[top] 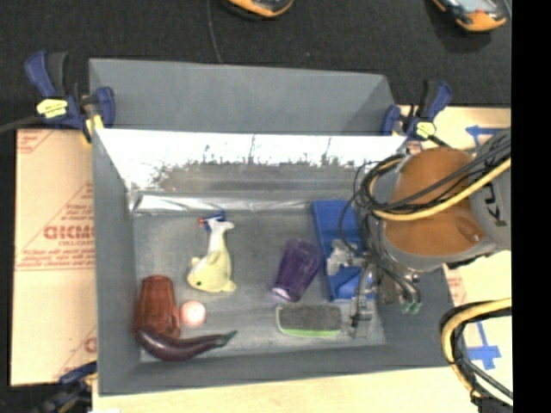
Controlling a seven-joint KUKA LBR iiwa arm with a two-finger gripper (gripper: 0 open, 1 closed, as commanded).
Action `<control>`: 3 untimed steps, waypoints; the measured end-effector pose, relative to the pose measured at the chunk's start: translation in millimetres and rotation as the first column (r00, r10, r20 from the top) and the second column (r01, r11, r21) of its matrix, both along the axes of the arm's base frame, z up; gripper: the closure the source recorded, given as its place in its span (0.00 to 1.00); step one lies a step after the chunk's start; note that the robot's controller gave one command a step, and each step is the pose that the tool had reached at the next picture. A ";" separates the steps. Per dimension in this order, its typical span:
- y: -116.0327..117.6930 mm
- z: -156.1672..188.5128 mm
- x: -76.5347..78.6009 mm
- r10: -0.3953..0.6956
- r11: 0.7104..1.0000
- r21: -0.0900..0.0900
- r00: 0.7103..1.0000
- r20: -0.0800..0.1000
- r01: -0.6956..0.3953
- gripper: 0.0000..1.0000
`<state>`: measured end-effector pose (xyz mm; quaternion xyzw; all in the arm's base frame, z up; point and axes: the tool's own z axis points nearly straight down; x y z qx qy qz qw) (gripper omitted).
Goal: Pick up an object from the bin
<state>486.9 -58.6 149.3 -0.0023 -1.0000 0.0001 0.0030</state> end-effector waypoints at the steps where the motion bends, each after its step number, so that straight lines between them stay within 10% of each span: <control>1: 0.1 4.4 1.7 0.003 1.000 -0.001 1.000 0.008 -0.003 0.00; 2: -15.3 -78.2 -12.4 0.017 1.000 -0.003 1.000 0.015 -0.017 0.00; 3: 6.0 -78.1 -5.6 0.260 0.966 -0.008 0.965 0.027 -0.260 0.00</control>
Offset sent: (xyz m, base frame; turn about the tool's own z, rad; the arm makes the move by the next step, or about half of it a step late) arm -0.0149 -0.0143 -0.0793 -0.0213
